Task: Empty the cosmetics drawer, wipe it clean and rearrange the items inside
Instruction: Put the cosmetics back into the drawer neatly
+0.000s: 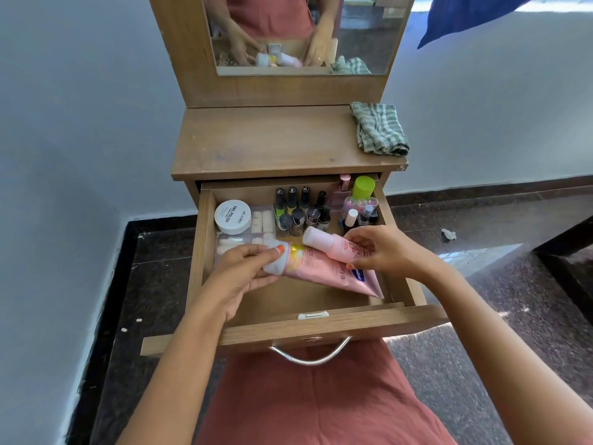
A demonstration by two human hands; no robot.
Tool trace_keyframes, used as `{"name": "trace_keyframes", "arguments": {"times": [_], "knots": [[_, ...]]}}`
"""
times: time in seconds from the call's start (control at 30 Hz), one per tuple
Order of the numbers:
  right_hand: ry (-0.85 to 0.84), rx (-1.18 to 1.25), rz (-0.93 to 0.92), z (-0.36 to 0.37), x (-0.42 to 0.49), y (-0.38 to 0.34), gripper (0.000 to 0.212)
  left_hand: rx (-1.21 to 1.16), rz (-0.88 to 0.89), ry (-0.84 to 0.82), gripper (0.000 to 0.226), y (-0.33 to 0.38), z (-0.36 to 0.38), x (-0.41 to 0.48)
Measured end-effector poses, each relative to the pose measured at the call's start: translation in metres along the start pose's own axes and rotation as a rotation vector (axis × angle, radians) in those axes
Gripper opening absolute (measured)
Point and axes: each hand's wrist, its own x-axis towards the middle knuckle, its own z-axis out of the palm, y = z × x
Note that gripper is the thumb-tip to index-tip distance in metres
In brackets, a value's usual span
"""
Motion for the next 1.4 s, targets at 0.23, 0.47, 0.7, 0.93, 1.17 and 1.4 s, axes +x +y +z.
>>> {"name": "trace_keyframes", "arguments": {"times": [0.23,0.47,0.7,0.93,1.17,1.4], "knots": [[-0.005,-0.035,-0.003,0.009,0.005,0.008,0.041,0.103,-0.007,-0.073,0.017,-0.011,0.006,0.006],[-0.007,-0.046,0.015,0.012,0.01,0.012,0.05,0.26,-0.054,-0.199,0.023,-0.018,0.007,0.006],[-0.041,-0.098,-0.014,0.017,0.015,0.009,0.044,0.519,-0.055,-0.22,0.025,-0.025,0.005,0.012],[-0.062,-0.143,-0.026,0.019,0.014,0.008,0.046,0.691,0.054,-0.145,0.04,-0.014,0.015,0.023],[-0.056,-0.146,-0.017,0.019,0.012,0.006,0.044,0.709,0.094,-0.13,0.031,0.003,0.038,0.038],[0.05,-0.215,0.033,0.023,0.01,0.007,0.043,0.775,0.135,-0.083,0.03,0.006,0.052,0.044]]}}
